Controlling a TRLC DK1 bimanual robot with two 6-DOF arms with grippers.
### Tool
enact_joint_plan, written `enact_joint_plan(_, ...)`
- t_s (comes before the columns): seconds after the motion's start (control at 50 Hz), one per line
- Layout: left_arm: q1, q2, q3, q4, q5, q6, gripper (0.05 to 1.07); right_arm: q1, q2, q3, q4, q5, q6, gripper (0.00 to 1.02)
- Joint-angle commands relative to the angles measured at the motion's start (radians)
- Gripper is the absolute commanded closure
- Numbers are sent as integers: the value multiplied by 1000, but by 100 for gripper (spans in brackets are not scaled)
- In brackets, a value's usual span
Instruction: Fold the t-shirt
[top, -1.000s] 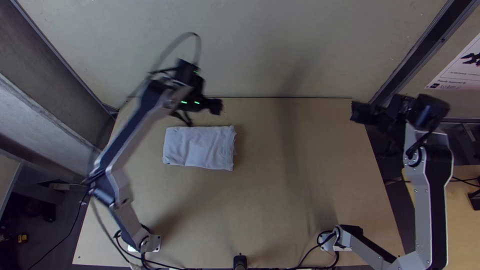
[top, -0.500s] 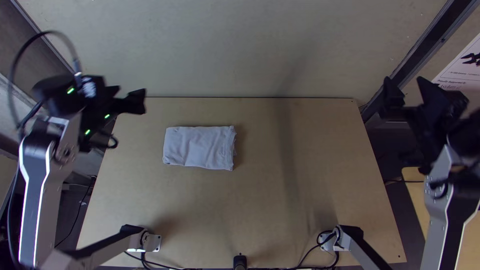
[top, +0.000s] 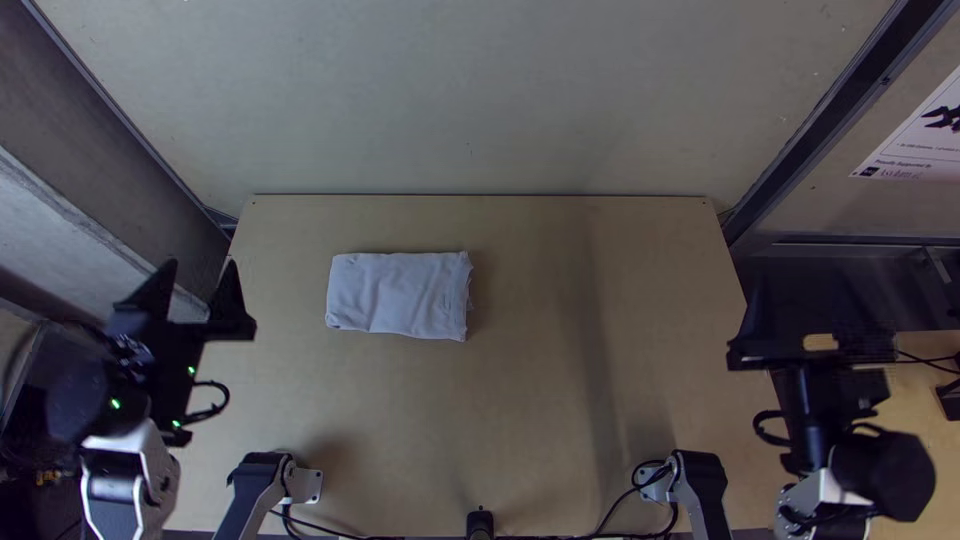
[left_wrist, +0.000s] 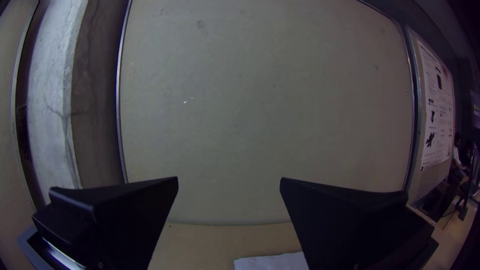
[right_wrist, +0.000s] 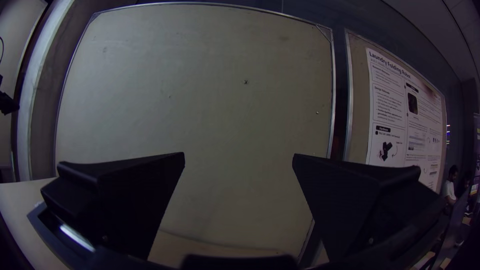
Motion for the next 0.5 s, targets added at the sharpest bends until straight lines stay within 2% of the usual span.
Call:
enact_joint_plan(0.0, 3, -106, -131, 77, 3, 39, 10, 9, -90, -90, 23, 4, -17, 3)
enact_joint_plan(0.06, 14, -175, -226, 169, -11, 81, 10, 9, -153, -147, 30, 6, -20, 3)
enact_joint_plan(0.22, 18, -301, -356, 198, -12, 79, 10, 13, -328, -285, -8, 4, -17, 3)
enact_joint_plan(0.28, 18, -352, -407, 222, -12, 84, 10, 5, -323, -262, -100, 4, 30, 3)
enact_joint_plan(0.48, 15, -474, -546, 210, -12, 76, 10, 2, -326, -408, 15, 6, 39, 3)
